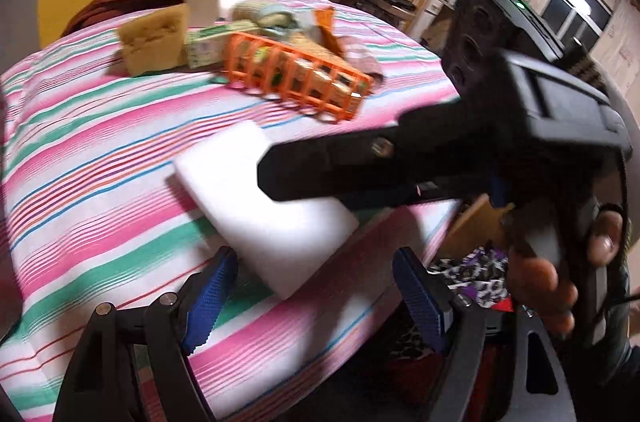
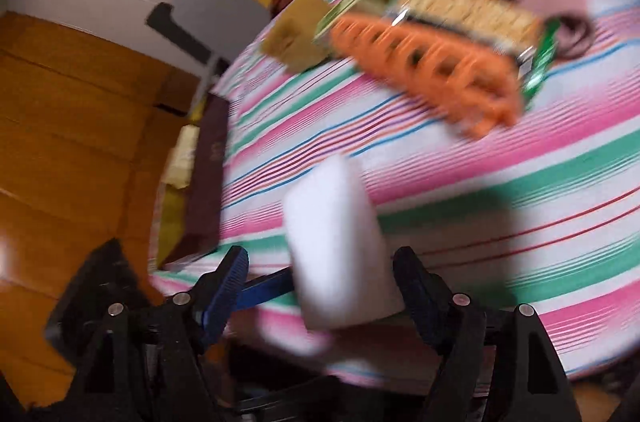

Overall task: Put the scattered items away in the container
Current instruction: 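Grasp the white melamine sponge with the left tool while the right tool grasps the orange rack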

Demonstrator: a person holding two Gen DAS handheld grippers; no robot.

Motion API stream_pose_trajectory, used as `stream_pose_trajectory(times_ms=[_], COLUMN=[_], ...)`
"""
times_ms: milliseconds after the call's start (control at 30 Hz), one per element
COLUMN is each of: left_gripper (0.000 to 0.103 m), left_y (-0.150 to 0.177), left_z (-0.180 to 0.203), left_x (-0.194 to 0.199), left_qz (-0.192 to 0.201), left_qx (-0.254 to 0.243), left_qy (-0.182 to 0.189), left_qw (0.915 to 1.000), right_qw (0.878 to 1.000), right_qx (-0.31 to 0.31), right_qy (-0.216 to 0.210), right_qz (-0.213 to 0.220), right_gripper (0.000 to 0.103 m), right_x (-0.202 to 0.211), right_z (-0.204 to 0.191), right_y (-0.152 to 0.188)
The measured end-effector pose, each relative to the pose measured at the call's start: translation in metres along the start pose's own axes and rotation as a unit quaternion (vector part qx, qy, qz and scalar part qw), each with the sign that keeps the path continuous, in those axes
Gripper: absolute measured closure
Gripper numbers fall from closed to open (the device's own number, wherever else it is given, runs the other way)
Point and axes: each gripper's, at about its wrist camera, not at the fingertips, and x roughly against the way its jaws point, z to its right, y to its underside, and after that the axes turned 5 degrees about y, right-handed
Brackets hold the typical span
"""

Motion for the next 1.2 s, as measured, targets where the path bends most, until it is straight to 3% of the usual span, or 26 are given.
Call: stream_pose_trajectory(times_ms=[167, 233, 300, 333, 400, 467, 533, 600, 733, 833, 900, 1133, 1200], left_gripper=[0.021, 0.021, 0.021, 0.021, 0.02, 0.02, 0.02, 0.02, 0.025, 0.03, 0.032, 0.039, 0.039], left_y=[-0.008, -0.013, -0.013, -0.016, -0.02, -0.025, -0.03, -0.035, -0.038, -0.036, -0.036, -0.027, -0.023], left_z=[-0.018, -0.023, -0.027, -0.026, -0.023, -0.021, -0.02, -0.021, -0.026, -0.031, -0.032, -0.041, -0.045], left_x=[0.005, 0.003, 0.002, 0.0, -0.008, -0.015, -0.019, -0.024, -0.026, -0.024, -0.022, -0.009, -0.004], left_qz=[0.006, 0.004, 0.001, -0.001, -0.004, -0.004, -0.004, -0.003, 0.003, 0.007, 0.007, 0.007, 0.01], left_qx=[0.034, 0.046, 0.055, 0.059, 0.06, 0.06, 0.061, 0.055, 0.032, 0.018, 0.01, 0.006, 0.013], left_qy=[-0.014, -0.013, -0.006, -0.007, -0.02, -0.033, -0.04, -0.054, -0.076, -0.075, -0.07, -0.052, -0.047], left_qw=[0.9993, 0.9989, 0.9985, 0.9982, 0.998, 0.9976, 0.9973, 0.9971, 0.9966, 0.997, 0.9975, 0.9986, 0.9987], right_qw=[1.0, 0.999, 0.994, 0.987, 0.957, 0.926, 0.902, 0.89, 0.883, 0.871, 0.869, 0.868, 0.864], right_qx=[0.018, 0.045, 0.084, 0.11, 0.177, 0.224, 0.253, 0.265, 0.271, 0.275, 0.277, 0.291, 0.304], right_qy=[-0.016, 0.006, 0.06, 0.098, 0.194, 0.264, 0.315, 0.339, 0.362, 0.39, 0.39, 0.386, 0.387], right_qz=[-0.009, 0.009, 0.047, 0.07, 0.121, 0.149, 0.155, 0.151, 0.124, 0.119, 0.125, 0.116, 0.105], right_gripper=[0.025, 0.025, 0.025, 0.025, 0.025, 0.027, 0.027, 0.03, 0.043, 0.049, 0.061, 0.055, 0.041], right_x=[-0.013, -0.005, 0.009, 0.017, 0.034, 0.043, 0.045, 0.044, 0.022, 0.007, 0.008, 0.009, 0.004], right_z=[-0.015, -0.025, -0.035, -0.039, -0.05, -0.056, -0.055, -0.051, -0.044, -0.04, -0.039, -0.037, -0.037], right_y=[-0.002, -0.003, -0.003, -0.002, 0.003, 0.004, -0.001, -0.009, -0.029, -0.039, -0.039, -0.044, -0.046])
